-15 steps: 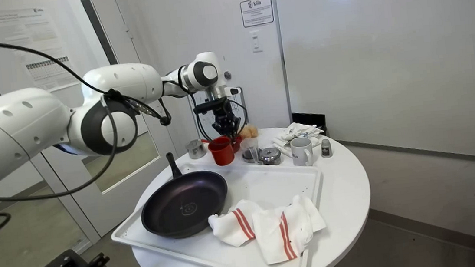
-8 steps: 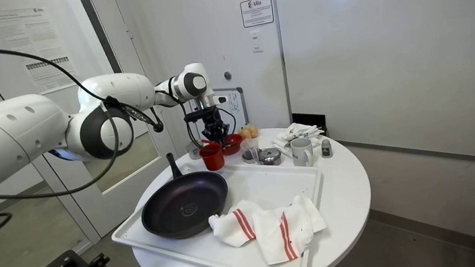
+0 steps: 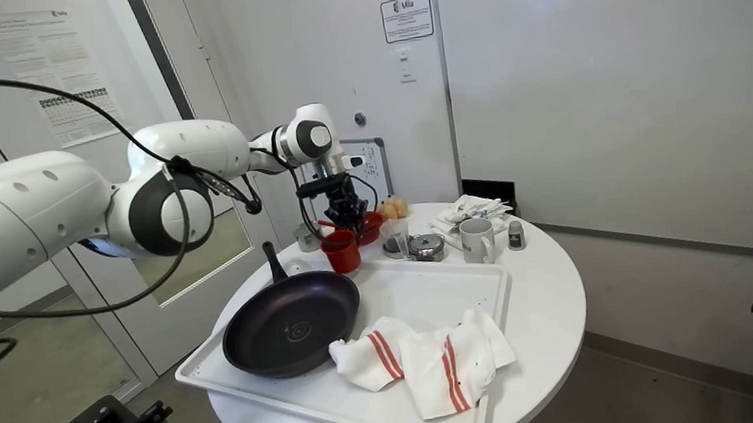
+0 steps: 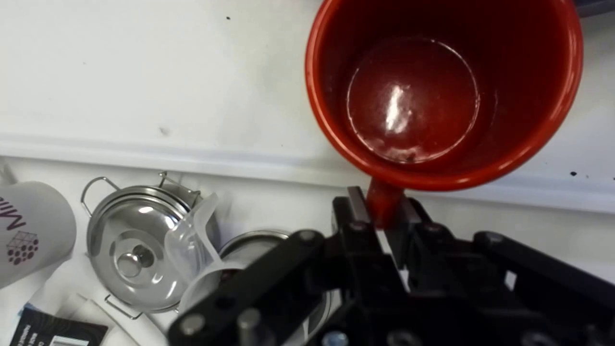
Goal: Move the red cup to the left
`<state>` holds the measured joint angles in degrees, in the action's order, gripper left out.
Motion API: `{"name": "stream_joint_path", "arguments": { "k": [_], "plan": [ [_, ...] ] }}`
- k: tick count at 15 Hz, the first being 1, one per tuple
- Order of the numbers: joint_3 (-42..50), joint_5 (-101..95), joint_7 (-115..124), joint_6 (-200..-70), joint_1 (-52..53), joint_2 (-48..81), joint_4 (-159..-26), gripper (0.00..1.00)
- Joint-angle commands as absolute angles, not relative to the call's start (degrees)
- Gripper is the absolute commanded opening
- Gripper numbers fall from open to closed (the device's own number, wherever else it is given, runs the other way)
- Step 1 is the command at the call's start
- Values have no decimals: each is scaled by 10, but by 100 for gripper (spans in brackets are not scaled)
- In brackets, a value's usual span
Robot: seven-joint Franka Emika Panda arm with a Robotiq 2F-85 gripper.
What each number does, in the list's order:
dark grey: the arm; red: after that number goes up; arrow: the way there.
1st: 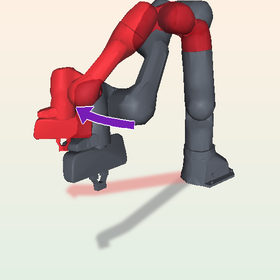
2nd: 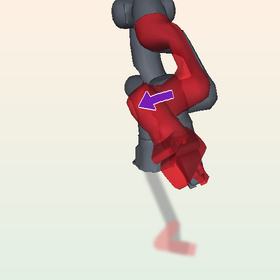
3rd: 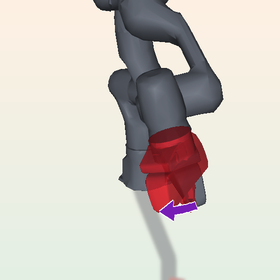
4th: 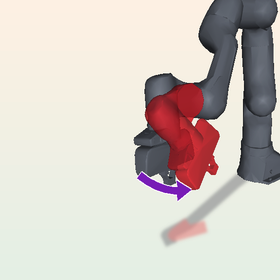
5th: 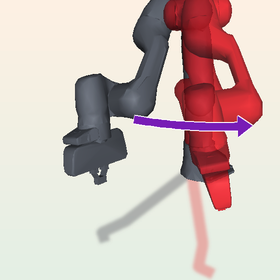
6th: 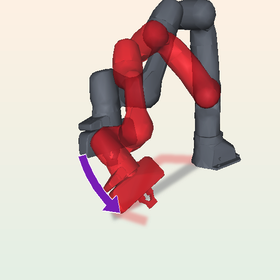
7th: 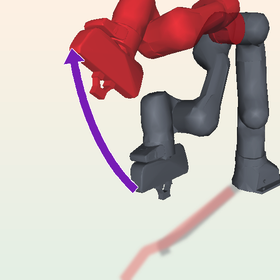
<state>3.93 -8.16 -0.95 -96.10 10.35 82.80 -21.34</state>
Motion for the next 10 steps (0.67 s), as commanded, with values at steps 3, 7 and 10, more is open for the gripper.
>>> {"name": "stream_joint_path", "arguments": {
  "k": [3,7,10],
  "plan": [
    [43,-79,18,-985,98,842,-200,4],
    [49,-83,33,-991,95,840,-223,4],
    [51,-86,43,-986,93,842,-233,4]
  ]
}}
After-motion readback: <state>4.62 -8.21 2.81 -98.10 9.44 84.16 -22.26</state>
